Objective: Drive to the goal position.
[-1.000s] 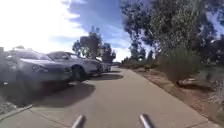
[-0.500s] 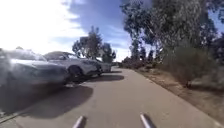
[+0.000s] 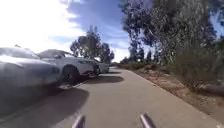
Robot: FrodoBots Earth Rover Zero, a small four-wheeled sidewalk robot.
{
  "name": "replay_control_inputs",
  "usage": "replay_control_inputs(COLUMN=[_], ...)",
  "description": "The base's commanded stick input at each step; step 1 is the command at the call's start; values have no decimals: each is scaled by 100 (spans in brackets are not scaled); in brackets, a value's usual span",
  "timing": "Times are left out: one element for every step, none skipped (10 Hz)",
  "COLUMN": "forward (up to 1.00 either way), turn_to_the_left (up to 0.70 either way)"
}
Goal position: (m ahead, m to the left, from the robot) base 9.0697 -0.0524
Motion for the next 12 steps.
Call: replay_control_inputs(forward=[70, 70, 70, 70, 70, 70, 70, 70, 70, 70, 70, 70], turn_to_the_left=[0, 0, 0, 0, 0, 0, 0, 0, 0, -35, -35, -35])
